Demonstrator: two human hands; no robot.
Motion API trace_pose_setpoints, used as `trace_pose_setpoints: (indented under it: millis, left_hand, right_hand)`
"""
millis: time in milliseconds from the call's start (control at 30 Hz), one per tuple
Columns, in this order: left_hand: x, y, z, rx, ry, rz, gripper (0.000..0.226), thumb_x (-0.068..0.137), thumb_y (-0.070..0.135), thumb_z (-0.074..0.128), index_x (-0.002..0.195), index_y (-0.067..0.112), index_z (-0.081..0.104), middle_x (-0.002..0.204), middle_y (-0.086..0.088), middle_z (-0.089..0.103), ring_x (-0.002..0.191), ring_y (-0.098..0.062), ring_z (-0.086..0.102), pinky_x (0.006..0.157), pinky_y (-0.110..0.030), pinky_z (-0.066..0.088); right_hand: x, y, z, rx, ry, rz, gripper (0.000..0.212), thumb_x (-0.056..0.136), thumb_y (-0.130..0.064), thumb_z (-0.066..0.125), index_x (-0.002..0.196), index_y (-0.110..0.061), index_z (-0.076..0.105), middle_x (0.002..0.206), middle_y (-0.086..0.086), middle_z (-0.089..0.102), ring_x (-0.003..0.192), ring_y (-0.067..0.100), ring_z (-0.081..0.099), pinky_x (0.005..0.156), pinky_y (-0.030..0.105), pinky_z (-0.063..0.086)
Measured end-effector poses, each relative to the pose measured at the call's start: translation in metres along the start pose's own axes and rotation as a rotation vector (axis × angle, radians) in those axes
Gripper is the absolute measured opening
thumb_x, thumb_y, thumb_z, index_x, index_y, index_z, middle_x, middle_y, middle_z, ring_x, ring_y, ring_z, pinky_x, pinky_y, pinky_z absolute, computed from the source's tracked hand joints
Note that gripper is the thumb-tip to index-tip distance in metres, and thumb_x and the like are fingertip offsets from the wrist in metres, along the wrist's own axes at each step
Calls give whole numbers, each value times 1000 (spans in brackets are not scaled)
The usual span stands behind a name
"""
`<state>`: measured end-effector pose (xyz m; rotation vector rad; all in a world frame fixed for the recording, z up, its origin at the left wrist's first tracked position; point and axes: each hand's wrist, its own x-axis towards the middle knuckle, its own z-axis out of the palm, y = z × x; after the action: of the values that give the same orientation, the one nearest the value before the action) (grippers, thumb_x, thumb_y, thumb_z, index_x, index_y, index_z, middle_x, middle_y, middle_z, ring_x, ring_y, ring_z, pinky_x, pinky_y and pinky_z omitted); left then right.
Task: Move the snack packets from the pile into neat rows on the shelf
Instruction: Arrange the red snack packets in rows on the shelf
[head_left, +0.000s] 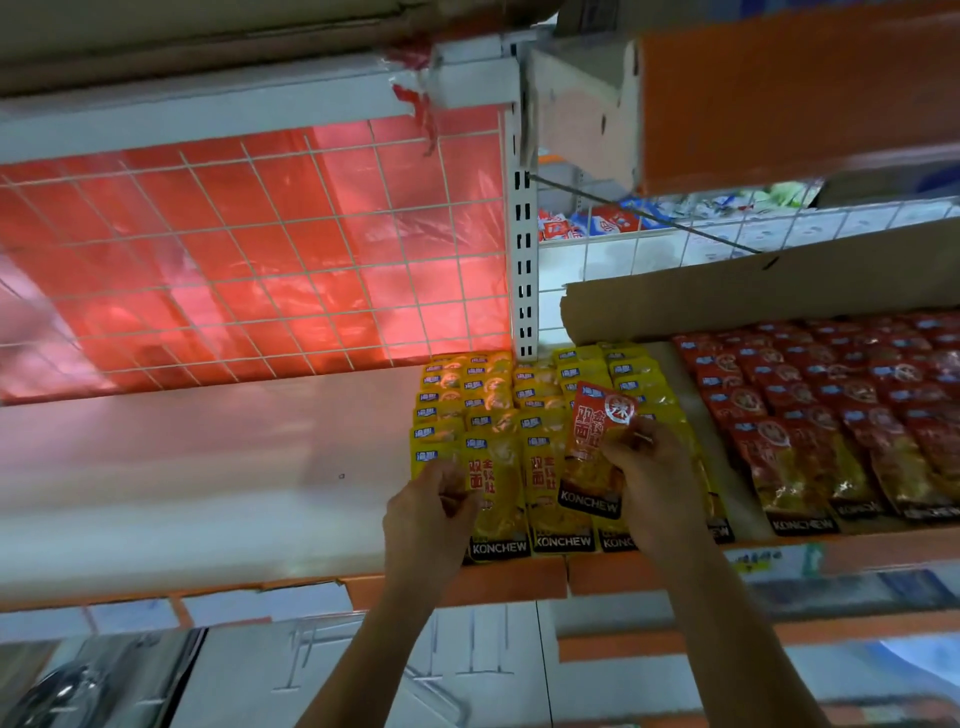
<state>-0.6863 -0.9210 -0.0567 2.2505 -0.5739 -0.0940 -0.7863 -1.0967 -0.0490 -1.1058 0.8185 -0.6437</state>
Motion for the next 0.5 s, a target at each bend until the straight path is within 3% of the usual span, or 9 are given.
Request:
trace_pose_setpoints:
  millis: [100, 233, 500]
  left_hand:
    - [1, -6, 0, 107, 1, 48, 19, 82, 26, 74, 98, 20, 67, 90, 9, 70, 78, -10, 64, 69, -21, 40]
    - [4, -10, 8, 170, -16, 132, 20, 82, 28, 74, 98, 18, 68, 92, 5, 71, 82, -15, 66, 70, -26, 46]
    - [-5, 21, 29, 243, -11, 314, 12, 84, 21, 67, 96, 20, 69, 92, 0, 68, 85, -22, 63, 65, -29, 46]
  right_hand:
    - [-13, 1, 0, -72, -19, -26, 41, 80, 9, 62, 115, -10, 55, 96, 9, 67, 82, 23, 63, 67, 35, 51]
    - [-22, 2, -3, -131, 18, -73, 42, 80, 12, 60, 112, -14, 56, 88, 3, 65, 74, 17, 59, 61, 30, 47]
    - [-26, 0, -36, -155, 102, -100, 35, 84, 5, 60, 101, -26, 59, 88, 1, 67, 76, 17, 60, 70, 36, 48]
